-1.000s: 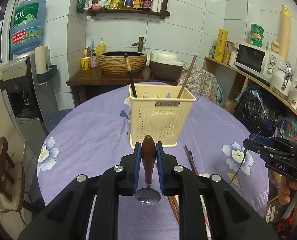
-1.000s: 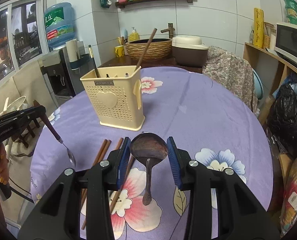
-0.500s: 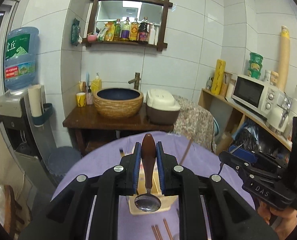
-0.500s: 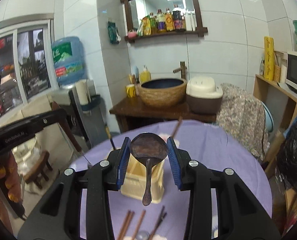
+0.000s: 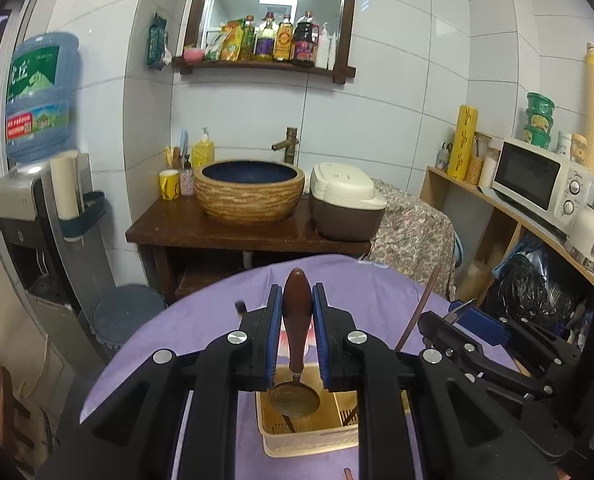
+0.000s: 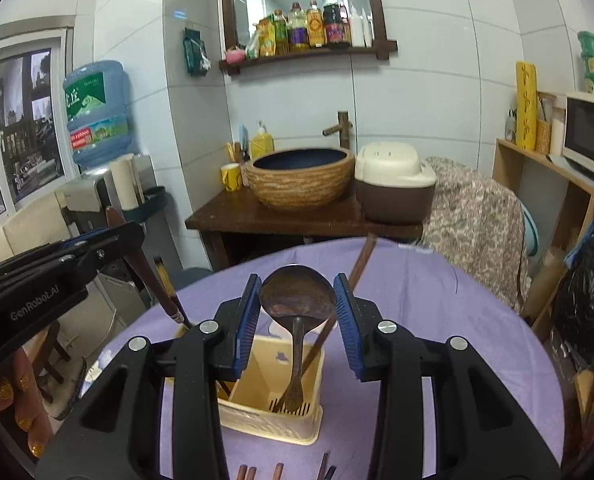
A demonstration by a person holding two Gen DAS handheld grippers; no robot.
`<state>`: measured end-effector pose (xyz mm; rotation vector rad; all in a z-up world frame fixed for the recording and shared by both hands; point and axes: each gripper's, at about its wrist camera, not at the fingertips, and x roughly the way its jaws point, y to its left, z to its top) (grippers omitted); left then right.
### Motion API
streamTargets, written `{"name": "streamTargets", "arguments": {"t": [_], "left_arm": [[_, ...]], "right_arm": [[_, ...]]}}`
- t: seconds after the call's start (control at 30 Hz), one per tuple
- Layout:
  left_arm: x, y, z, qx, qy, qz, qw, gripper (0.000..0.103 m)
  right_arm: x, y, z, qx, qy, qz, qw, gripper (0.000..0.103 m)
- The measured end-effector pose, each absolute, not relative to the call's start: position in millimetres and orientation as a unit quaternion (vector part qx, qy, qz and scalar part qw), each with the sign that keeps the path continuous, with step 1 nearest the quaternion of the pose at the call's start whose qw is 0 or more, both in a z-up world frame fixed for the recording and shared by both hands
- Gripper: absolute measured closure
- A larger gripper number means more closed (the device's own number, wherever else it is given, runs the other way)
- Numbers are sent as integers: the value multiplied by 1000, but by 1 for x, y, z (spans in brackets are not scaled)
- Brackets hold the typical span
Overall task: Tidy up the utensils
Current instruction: 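Lower both spoons into the cream holder and open both tools, then withdraw both tools from the holder toward the remaining chopsticks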
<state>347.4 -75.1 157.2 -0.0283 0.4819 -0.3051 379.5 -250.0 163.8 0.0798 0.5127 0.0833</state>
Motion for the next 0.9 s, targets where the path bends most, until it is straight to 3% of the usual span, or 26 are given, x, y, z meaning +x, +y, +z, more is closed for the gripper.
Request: {"name": "streamTargets", "arguments": {"t": [0.47, 0.8, 0.87, 0.9], "left_arm": [[351, -69, 93, -19, 293, -152, 944, 87], [338, -53, 95, -50, 281, -171, 943, 86], [330, -49, 102, -53, 270, -172, 946, 79], [324, -46, 105, -55, 262, -173, 948, 71]], "right_arm": [[371, -237, 104, -2, 275, 55, 960, 65], [364, -231, 93, -31, 272, 48, 961, 65], [362, -234, 92, -30, 270, 50, 961, 60], [360, -235, 92, -30, 267, 48, 962, 53]]}}
